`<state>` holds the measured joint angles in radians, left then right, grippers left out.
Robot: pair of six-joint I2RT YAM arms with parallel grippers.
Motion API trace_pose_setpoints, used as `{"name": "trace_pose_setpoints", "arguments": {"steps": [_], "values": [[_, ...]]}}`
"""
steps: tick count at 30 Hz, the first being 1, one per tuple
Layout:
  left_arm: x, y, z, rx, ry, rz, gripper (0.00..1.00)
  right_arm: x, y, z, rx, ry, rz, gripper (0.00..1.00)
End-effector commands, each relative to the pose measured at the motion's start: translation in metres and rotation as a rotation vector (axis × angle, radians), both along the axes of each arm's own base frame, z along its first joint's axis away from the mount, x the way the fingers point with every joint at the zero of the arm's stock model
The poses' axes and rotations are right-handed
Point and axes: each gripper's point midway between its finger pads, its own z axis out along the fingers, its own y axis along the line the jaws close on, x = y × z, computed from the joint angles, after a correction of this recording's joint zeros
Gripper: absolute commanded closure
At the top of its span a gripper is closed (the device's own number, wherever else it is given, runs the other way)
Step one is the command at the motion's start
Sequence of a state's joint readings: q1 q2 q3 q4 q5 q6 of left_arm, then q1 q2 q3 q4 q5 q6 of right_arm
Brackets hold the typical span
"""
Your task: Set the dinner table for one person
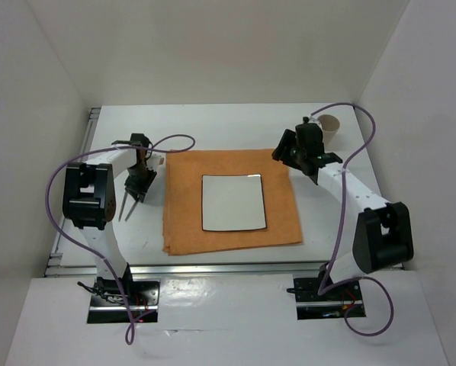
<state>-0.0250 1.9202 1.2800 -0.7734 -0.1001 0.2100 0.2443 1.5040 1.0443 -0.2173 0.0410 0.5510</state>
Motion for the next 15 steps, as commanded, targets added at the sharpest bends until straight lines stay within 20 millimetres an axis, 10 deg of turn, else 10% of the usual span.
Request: {"name": "trace_pose_setpoints", "arguments": {"steps": [1, 7, 15], "values": [[-0.017, -0.012, -0.022, -0.059, 0.107, -0.002, 0.65, -0.009, -0.011, 0.021, -0.043, -0.042, -0.009, 0.36], [-0.02, -0.017, -0.039, -0.097, 0.154, 0.026, 1.0, -0.027, -0.012, 0.05, -0.046, -0.104, -0.001, 0.36], [0.02, -0.055, 0.024, -0.525, 0.032, 0.121, 1.0, -0.054, 0.059, 0.069, -0.041, -0.208, 0.405, 0.35]]}}
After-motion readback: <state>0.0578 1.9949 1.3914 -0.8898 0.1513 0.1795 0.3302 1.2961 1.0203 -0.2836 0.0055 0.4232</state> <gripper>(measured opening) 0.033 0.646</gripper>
